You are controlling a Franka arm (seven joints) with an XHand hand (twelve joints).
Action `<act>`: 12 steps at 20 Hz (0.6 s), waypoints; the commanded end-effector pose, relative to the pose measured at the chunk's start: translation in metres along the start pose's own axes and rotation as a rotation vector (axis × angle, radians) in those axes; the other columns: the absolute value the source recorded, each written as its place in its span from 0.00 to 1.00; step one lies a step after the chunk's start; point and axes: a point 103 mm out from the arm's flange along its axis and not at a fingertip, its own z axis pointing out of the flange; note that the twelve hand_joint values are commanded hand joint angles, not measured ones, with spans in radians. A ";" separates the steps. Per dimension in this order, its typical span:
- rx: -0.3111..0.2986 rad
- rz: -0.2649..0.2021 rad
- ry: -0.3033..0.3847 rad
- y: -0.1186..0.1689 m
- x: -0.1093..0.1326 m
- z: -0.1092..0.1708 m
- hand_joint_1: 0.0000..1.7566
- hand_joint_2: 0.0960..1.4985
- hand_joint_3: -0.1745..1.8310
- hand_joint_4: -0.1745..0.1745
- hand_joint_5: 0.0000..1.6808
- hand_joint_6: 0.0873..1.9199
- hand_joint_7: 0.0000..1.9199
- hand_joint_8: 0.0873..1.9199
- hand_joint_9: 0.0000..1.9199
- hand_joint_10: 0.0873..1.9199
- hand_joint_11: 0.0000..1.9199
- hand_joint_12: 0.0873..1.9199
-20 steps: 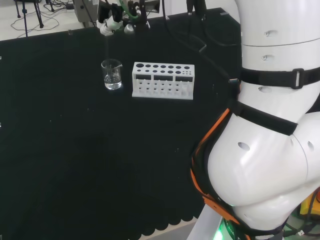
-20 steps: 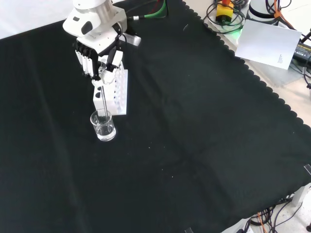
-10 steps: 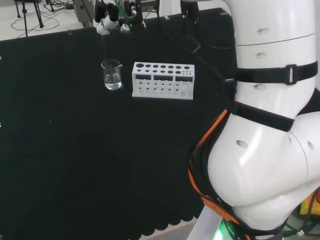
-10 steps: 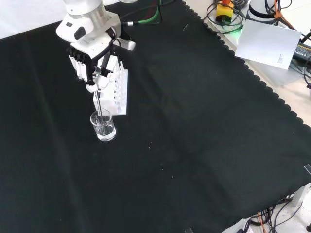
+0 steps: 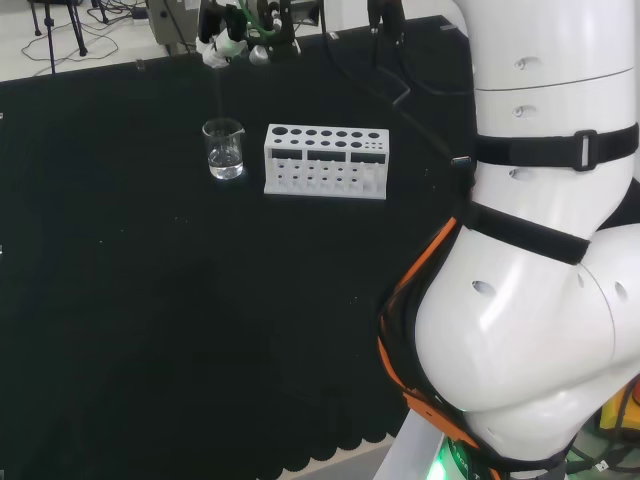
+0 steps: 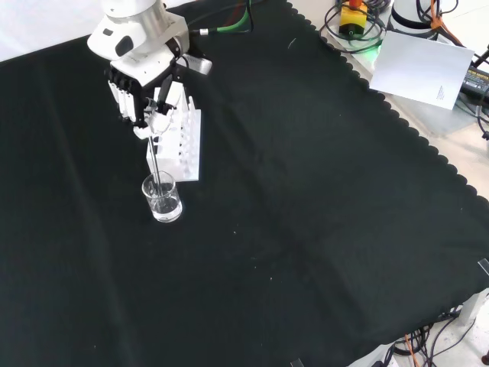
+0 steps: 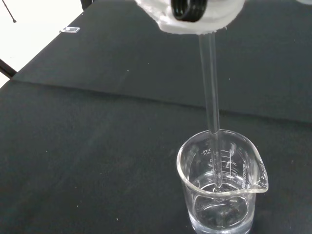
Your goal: Stir in the beaker to the left of the white test tube rack with the glass rod.
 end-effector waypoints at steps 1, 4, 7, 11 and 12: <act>-0.039 -0.006 -0.004 -0.021 -0.005 -0.012 0.74 0.66 0.09 0.00 0.76 0.04 0.62 0.48 0.90 0.30 0.77 0.47; -0.038 0.000 -0.013 -0.022 -0.003 -0.018 0.74 0.66 0.09 0.00 0.76 0.04 0.62 0.48 0.90 0.30 0.77 0.47; -0.041 0.002 -0.017 -0.021 -0.001 -0.019 0.74 0.66 0.09 0.00 0.76 0.04 0.62 0.48 0.90 0.30 0.77 0.46; -0.038 0.001 -0.015 -0.021 -0.001 -0.019 0.74 0.66 0.09 0.00 0.76 0.04 0.62 0.48 0.90 0.30 0.77 0.46; -0.038 0.001 -0.013 -0.022 -0.001 -0.018 0.74 0.66 0.09 0.00 0.76 0.04 0.62 0.48 0.90 0.30 0.77 0.46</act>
